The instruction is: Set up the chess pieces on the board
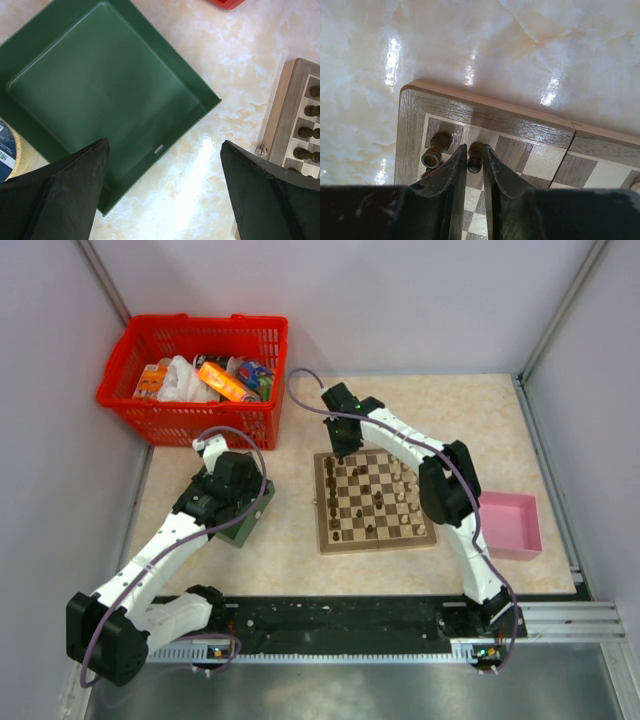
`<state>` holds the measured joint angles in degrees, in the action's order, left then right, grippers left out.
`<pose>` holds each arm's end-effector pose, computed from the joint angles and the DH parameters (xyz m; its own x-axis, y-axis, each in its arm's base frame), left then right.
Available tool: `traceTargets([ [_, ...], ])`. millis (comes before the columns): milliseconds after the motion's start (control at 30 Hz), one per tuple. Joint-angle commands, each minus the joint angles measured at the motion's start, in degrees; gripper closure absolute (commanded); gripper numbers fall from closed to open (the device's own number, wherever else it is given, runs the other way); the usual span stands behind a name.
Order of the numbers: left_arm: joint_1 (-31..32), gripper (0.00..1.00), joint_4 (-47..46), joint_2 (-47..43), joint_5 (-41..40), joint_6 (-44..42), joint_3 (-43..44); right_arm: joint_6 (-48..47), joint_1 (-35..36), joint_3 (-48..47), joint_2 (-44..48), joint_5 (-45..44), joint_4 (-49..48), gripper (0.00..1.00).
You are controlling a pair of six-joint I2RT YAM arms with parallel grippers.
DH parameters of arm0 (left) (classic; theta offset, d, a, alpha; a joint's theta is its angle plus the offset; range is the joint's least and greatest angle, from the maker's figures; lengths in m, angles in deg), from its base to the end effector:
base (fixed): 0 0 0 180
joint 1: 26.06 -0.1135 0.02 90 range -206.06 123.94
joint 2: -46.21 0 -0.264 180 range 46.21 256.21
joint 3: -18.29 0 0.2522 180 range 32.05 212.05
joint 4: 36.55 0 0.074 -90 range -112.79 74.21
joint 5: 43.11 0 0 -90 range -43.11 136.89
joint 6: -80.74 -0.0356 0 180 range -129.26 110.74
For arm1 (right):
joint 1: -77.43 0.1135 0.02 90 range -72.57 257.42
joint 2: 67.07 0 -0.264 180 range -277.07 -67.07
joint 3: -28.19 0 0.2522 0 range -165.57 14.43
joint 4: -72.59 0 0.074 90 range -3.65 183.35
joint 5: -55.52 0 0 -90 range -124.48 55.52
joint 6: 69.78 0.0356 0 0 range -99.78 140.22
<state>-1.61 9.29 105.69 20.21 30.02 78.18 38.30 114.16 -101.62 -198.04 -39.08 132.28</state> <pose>0.1999 -0.0734 0.2673 -0.5545 -0.3693 -0.7457 -0.3463 0.9173 -0.1967 0.4013 0.2959 0.2121 -0.8407 -0.2413 -0.4848 -0.3197 0.9437 0.0846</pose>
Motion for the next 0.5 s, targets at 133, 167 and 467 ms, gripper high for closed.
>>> traceTargets([
  [133, -0.19, 0.03, -1.4, -1.47, -0.92, 0.44, 0.98, 0.28, 0.45, -3.65, -1.38, -1.46, -0.14, 0.8],
  [167, -0.19, 0.03, -1.4, -1.3, -0.92, 0.44, 1.15, 0.46, 0.45, -3.92, -1.47, -1.29, -0.14, 0.8],
  [467, -0.19, 0.03, -1.4, -1.21, -0.75, 0.18, 1.42, -0.33, 0.45, -4.63, 2.56, -1.02, -0.14, 0.73],
])
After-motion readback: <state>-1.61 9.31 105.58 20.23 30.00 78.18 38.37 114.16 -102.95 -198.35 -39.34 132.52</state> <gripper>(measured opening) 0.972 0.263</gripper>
